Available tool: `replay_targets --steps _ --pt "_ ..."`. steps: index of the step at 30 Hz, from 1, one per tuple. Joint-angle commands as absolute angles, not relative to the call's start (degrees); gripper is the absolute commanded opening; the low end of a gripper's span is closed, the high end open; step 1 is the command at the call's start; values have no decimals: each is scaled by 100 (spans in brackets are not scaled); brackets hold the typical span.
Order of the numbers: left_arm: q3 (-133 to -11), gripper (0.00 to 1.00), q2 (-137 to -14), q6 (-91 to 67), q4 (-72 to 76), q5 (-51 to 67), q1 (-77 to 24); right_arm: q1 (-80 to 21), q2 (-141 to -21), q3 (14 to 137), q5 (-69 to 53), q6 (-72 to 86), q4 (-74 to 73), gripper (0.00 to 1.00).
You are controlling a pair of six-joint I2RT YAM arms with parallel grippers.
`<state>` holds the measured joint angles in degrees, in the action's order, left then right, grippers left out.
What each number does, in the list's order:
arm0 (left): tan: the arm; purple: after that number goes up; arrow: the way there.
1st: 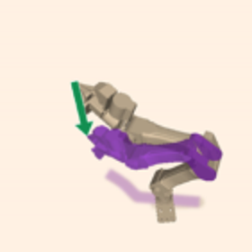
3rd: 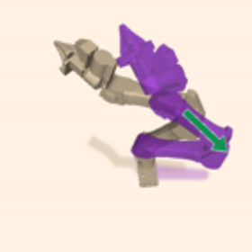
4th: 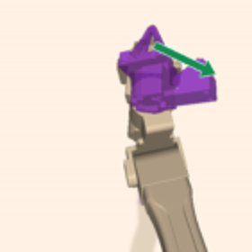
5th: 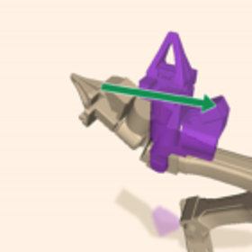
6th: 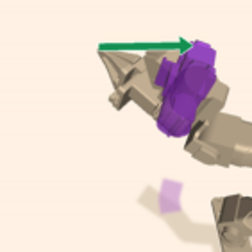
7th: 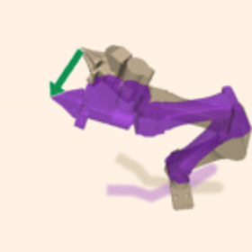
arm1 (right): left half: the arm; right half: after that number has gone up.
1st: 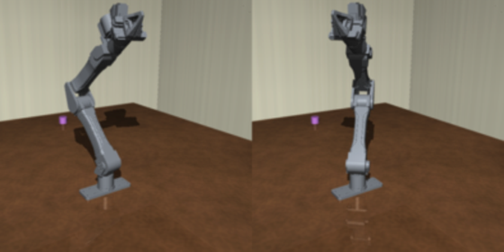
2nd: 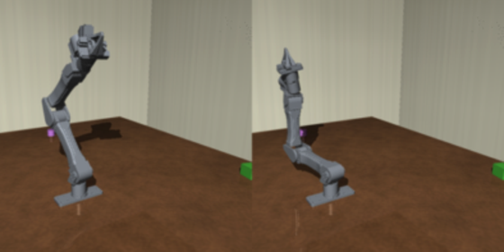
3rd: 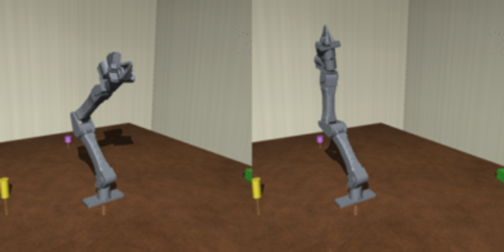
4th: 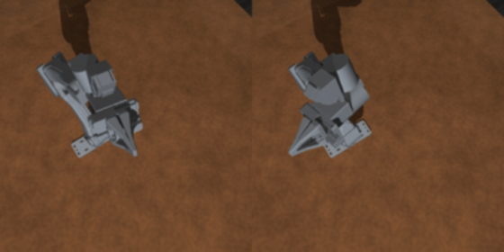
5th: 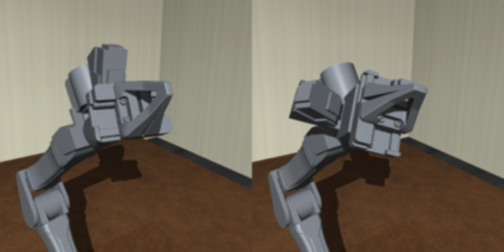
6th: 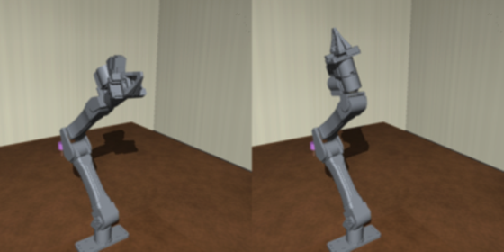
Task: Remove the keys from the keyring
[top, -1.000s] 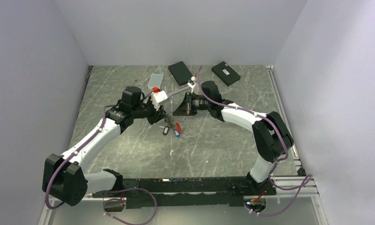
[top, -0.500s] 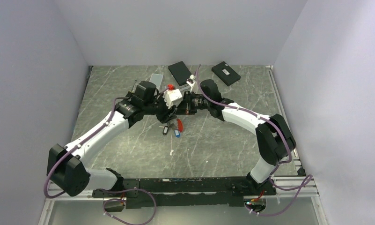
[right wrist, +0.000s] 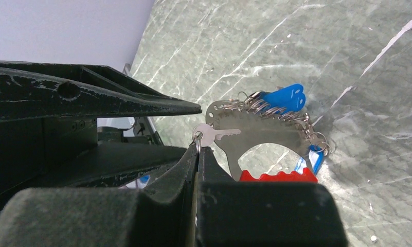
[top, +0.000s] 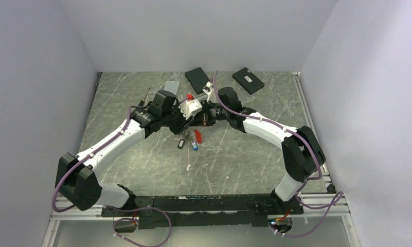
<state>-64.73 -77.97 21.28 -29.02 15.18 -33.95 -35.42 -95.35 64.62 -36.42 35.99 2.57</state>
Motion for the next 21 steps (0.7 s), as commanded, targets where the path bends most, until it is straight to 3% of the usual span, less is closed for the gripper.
replay_targets --steps 1,5,14,16,21 --pt "-6722 39 -7892 2067 -2809 1169 -3419 -3630 -9269 6762 -3595 3426 217 0" --pt "-6808 27 -7954 2028 -2769 1099 -3419 -3693 -9281 6794 -3568 3357 167 0" --pt "-6813 20 -7981 2246 -2767 1202 -3451 -3761 -9307 6871 -3518 3239 55 0" --pt "-6814 1 -7953 2303 -2787 1253 -3454 -3762 -9327 6874 -3524 3245 55 0" --pt "-6423 0 -7531 2307 -2282 1374 -3454 -3662 -9367 6663 -3684 3509 337 0"
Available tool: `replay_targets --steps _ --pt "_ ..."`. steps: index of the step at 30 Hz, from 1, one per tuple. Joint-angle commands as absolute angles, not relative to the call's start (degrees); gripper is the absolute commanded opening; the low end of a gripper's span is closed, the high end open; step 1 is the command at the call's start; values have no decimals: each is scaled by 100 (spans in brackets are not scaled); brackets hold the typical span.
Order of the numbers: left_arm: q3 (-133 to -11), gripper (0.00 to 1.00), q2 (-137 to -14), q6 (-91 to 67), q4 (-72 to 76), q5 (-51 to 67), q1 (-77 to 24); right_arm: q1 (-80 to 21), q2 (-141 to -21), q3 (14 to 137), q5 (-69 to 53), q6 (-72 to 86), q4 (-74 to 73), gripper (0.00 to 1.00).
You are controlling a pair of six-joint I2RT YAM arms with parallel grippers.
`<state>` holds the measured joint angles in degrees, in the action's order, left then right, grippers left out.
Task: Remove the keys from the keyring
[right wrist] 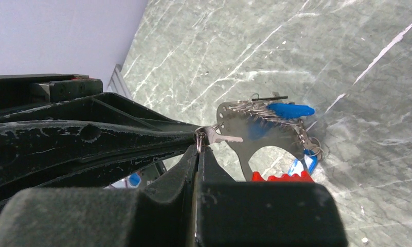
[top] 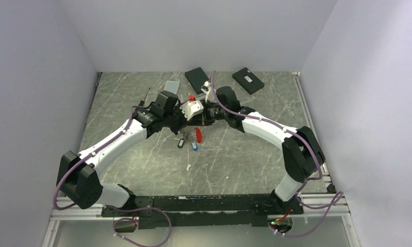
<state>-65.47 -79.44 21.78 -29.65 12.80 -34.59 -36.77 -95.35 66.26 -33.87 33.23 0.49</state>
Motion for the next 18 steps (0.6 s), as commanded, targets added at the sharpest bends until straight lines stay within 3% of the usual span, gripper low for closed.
replay_targets --steps 1,18 --pt "-6318 0 -7431 2289 -2162 1453 -3454 -3635 -9369 6624 -3717 3558 405 0" --pt "-5278 0 -6727 2537 -753 2183 -3454 -3535 -9891 6476 -4164 3940 754 0"
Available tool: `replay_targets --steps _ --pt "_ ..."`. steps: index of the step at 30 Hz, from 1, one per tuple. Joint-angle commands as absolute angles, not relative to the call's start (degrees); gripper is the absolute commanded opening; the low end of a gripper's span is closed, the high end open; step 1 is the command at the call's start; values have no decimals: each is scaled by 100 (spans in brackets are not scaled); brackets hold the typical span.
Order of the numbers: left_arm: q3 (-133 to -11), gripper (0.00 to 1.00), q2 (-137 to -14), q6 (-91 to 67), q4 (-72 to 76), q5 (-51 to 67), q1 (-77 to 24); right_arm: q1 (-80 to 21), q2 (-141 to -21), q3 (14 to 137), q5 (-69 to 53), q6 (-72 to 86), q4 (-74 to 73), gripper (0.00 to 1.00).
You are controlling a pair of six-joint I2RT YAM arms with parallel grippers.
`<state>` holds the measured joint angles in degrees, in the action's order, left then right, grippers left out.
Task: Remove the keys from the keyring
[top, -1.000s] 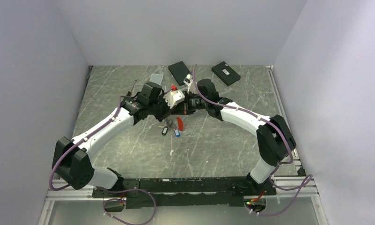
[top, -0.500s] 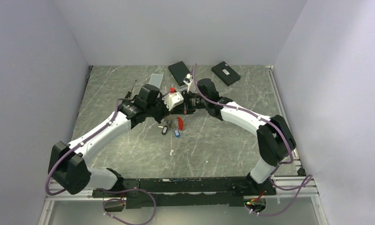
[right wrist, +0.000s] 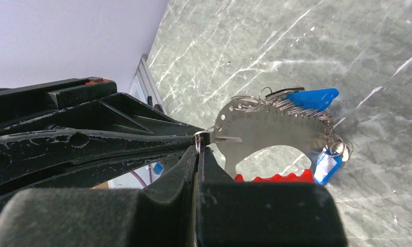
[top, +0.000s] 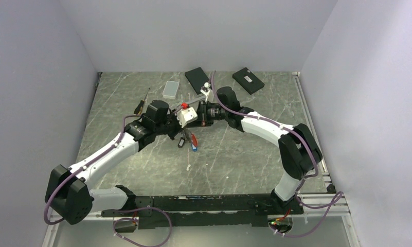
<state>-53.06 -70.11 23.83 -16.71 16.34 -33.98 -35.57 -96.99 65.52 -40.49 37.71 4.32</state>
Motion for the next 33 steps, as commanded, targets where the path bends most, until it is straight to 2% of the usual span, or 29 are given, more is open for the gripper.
replay_targets --steps 1,13,19,23,26,28,31,33 --pt "-5260 0 -6712 2551 -747 2176 -3454 -3520 -9922 6451 -4192 3984 794 0" --pt "-5109 0 -6532 2644 -701 2446 -3454 -3356 -10332 6392 -4512 4333 1051 0" --pt "-5081 0 -6383 2793 -946 2394 -3397 -3324 -10178 6316 -4528 4311 1176 0" --pt "-5534 0 -6506 2809 -1694 2431 -3334 -3322 -9979 6302 -4465 4174 1192 0" --pt "-6065 24 -6761 2822 -2520 2388 -3195 -3324 -9751 6298 -4368 3980 1169 0" --pt "-6328 36 -6905 2974 -2964 2437 -3124 -3339 -9624 6358 -4307 3848 1029 0" --pt "-6537 45 -7043 3066 -3273 2348 -3103 -3434 -9532 6451 -4166 3610 793 0" --pt "-6611 47 -7118 3079 -3350 2384 -3098 -3514 -9495 6501 -4053 3503 670 0"
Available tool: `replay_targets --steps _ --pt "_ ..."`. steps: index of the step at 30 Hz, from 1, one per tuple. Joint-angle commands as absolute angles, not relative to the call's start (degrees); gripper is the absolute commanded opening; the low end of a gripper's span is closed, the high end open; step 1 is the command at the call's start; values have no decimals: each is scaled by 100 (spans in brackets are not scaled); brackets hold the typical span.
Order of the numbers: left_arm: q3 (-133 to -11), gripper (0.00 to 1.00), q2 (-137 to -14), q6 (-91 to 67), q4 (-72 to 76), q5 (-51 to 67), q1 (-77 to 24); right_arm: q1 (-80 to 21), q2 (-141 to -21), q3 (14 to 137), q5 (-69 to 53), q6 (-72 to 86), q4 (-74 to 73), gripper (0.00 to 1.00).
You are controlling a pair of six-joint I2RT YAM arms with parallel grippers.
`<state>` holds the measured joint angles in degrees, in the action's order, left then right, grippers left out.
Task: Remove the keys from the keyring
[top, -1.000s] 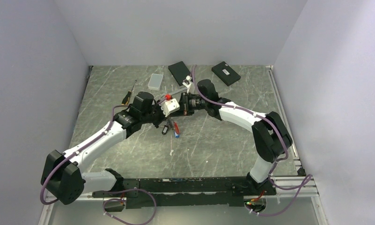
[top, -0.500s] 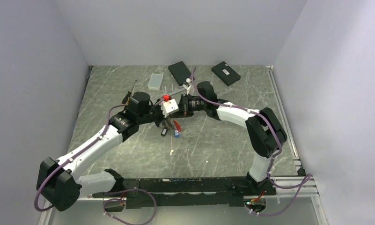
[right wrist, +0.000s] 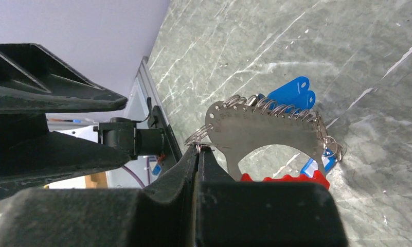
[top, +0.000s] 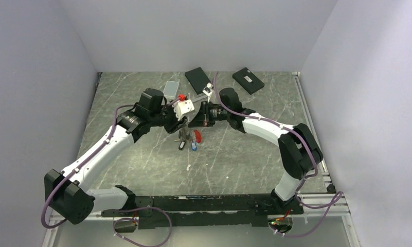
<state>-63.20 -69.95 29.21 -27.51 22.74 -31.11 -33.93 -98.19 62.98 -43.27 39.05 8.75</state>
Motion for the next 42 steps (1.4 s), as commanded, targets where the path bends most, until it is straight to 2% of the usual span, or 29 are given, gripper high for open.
replay_targets --steps 1,17,19,24,27,33,35,42 --pt "-6644 47 -7164 3110 -3411 2408 -3106 -3548 -9479 6521 -4011 3458 622 0" --pt "-6473 52 -7682 2900 -2967 1376 -3643 -3693 -9399 6657 -3598 3404 331 0" --pt "-6469 50 -7735 2935 -2907 1135 -3679 -3707 -9409 6679 -3608 3391 319 0" --pt "-6495 35 -7787 3071 -2740 732 -3683 -3744 -9420 6701 -3595 3327 271 0" --pt "-6540 24 -7786 3158 -2800 721 -3683 -3757 -9439 6717 -3599 3307 253 0" --pt "-6464 11 -7727 3257 -2845 742 -3682 -3770 -9430 6723 -3600 3287 234 0" --pt "-6434 10 -7737 3318 -2796 809 -3683 -3777 -9447 6736 -3612 3296 232 0" --pt "-6573 20 -7962 3463 -2820 827 -3708 -3806 -9417 6749 -3624 3246 207 0"
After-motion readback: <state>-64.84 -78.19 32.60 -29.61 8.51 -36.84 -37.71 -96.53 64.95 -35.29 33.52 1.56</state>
